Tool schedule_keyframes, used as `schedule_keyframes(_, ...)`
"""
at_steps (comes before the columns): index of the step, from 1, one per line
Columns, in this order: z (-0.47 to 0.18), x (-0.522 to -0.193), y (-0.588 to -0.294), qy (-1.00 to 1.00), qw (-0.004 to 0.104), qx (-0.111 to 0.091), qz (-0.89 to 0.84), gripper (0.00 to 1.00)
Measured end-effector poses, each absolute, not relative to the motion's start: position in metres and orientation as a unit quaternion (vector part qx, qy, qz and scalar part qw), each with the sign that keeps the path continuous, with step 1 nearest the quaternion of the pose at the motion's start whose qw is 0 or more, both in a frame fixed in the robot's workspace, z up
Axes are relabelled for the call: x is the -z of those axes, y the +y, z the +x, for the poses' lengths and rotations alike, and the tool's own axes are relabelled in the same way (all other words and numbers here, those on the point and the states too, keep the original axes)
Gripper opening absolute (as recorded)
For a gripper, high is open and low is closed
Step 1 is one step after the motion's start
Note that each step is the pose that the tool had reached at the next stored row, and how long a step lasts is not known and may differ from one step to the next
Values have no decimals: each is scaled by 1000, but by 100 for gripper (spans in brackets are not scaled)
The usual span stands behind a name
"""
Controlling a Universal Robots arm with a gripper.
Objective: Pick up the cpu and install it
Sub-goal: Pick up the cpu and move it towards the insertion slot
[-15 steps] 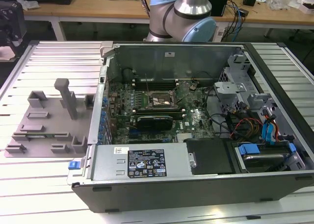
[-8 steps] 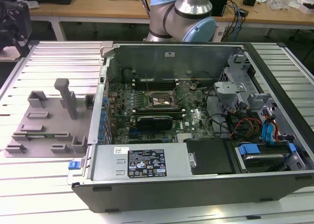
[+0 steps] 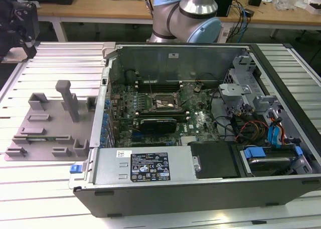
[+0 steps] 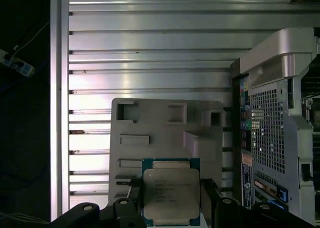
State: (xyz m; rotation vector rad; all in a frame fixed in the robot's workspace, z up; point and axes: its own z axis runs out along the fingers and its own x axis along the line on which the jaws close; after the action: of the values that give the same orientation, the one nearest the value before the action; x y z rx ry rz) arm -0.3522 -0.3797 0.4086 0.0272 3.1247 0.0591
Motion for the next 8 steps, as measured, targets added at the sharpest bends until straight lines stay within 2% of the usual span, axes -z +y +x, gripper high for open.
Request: schedule_keyframes(8, -334, -409, -380, 1000, 8, -19, 9, 55)
